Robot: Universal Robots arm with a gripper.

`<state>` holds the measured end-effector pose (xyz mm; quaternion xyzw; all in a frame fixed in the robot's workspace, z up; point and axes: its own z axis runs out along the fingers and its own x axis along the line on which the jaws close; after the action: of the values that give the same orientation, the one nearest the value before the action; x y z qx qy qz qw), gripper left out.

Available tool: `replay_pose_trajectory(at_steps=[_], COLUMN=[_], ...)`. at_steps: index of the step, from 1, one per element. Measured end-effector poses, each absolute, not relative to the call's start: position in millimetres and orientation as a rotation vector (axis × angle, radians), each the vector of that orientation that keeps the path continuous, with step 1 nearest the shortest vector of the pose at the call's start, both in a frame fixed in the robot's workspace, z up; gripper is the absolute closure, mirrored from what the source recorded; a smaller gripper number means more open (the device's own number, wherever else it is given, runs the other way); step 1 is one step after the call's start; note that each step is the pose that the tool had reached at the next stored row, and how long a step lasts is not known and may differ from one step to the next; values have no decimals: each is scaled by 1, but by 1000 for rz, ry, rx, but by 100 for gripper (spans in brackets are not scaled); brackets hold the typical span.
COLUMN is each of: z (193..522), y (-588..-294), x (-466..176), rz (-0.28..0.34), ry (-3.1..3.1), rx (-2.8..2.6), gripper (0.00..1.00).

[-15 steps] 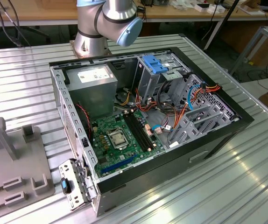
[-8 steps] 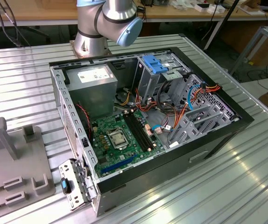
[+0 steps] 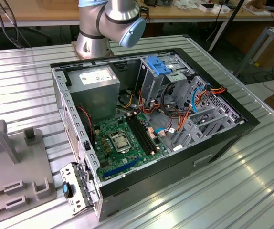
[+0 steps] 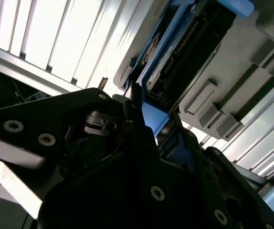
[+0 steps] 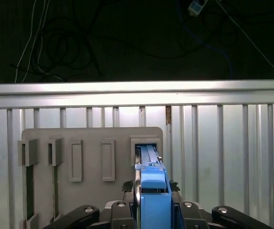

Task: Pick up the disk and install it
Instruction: 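Pick up the disk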

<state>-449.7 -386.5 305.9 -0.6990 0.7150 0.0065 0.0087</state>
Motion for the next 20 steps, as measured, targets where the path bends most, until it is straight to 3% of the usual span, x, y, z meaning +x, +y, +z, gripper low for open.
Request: replay_pose_trajectory(at_steps=[16,20], z=[317,336], y=[-387,-387], x=[-450,-450], rz=[18,15], ry=[2235,2235], rx=[-2185,-2185], gripper=[63,63])
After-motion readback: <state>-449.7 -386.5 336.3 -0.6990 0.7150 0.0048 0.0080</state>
